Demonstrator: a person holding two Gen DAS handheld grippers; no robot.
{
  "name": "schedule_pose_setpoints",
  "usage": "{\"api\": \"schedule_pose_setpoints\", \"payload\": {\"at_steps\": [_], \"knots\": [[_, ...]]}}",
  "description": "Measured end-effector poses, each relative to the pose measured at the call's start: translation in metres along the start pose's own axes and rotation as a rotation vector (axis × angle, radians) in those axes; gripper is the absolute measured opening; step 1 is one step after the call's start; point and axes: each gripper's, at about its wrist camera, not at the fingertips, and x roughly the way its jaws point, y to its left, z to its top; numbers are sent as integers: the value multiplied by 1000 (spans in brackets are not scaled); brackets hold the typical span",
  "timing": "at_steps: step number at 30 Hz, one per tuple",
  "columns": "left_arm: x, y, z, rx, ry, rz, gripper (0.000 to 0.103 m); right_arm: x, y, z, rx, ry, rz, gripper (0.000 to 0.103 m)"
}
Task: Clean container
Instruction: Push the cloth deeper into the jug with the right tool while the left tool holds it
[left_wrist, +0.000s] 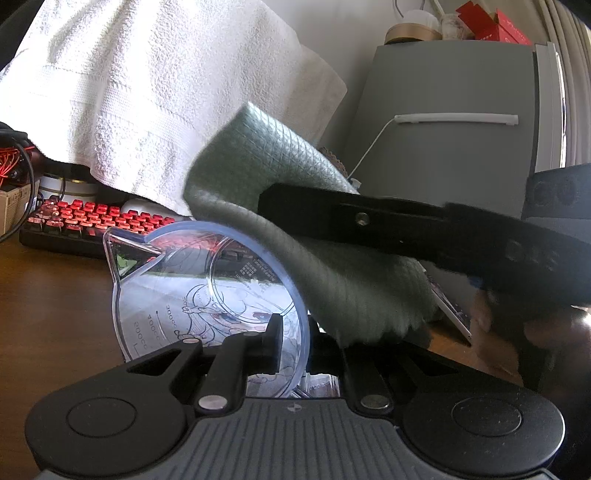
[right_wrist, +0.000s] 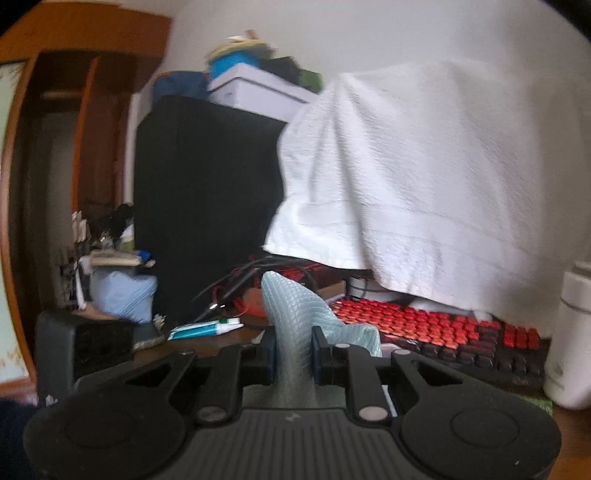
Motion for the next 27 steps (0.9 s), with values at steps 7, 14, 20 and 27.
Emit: {"api": "schedule_pose_setpoints", "payload": {"at_steps": [7, 14, 20, 27], "knots": [[-1, -1, 0, 1, 0, 0, 10, -2, -23, -1, 79, 0, -134, 17], [0, 1, -1, 2, 0, -3, 10, -3, -22, -1, 110, -4, -157, 17], [1, 1, -1, 4, 0, -1, 10, -4, -12, -5, 75, -15, -66, 20], [2, 2, -2, 4, 1, 1, 10, -7, -3, -8, 36, -14, 43, 20]]}}
